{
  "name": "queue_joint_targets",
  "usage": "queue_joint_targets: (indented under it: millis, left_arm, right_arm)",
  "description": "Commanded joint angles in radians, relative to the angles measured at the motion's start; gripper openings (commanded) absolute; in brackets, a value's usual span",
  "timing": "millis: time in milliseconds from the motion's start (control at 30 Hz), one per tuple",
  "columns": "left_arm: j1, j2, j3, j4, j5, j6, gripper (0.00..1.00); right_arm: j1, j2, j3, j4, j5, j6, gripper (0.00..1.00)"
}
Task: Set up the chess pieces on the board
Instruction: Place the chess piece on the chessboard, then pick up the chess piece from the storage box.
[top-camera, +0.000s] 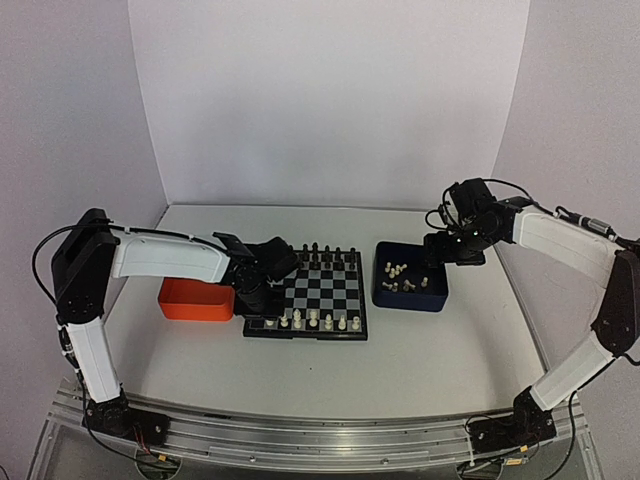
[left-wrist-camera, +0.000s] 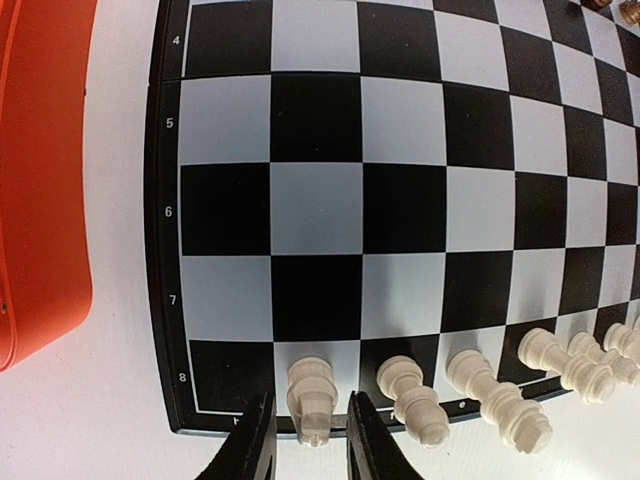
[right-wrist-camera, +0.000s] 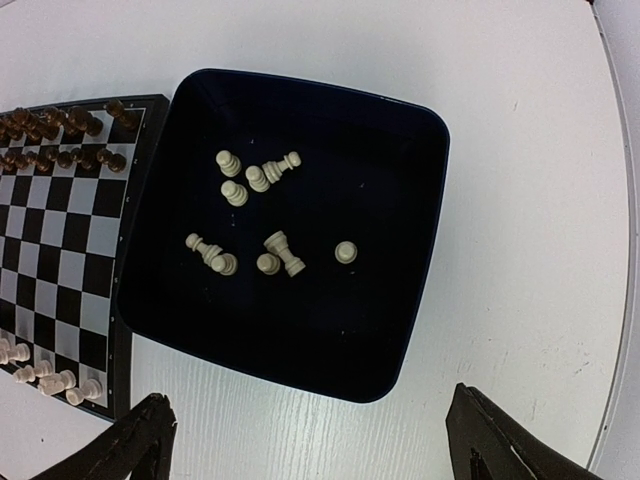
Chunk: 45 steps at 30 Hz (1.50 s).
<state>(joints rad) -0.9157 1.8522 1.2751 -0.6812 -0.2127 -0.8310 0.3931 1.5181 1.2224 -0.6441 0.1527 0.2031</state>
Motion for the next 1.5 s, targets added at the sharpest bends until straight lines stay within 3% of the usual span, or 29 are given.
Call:
queue_joint_targets:
  millis: [0, 267, 367, 633, 900, 1233, 1467]
  left_arm:
    - [-0.004, -0.098, 0.010, -0.004, -0.032, -0.018, 0.25]
    - [-0.004, -0.211, 0.088, -0.047, -0.095, -0.005, 0.31]
    - [-0.003, -0.295, 0.118, -0.014, -0.147, 0.028, 0.45]
    - [-0.001, -0.487, 0.127, 0.144, -0.273, 0.175, 0.99]
    - [0.041, -0.449, 0.172, 0.246, -0.287, 0.289, 1.00]
    - [0.313, -0.214, 0.303, 0.344, -0.045, 0.354, 1.00]
    - [0.435, -0.051, 0.435, 0.415, 0.000, 0.411, 1.00]
  right_arm:
    - [-0.003, -0.028, -0.003, 0.012, -0.016, -0.003, 0.92]
    - [-0.003, -0.051, -0.008, 0.013, -0.002, -0.004, 0.92]
    - [-0.003, -0.059, -0.009, 0.013, 0.005, -0.006, 0.93]
    - [-0.004, -0.071, -0.016, 0.015, 0.032, -0.020, 0.96]
    - [-0.019, 0.003, 0.023, 0.014, -0.007, -0.020, 0.98]
    - [-0.038, 0.199, 0.184, 0.012, -0.078, -0.014, 0.98]
    - [-0.058, 0.348, 0.317, -0.018, -0.137, -0.039, 0.98]
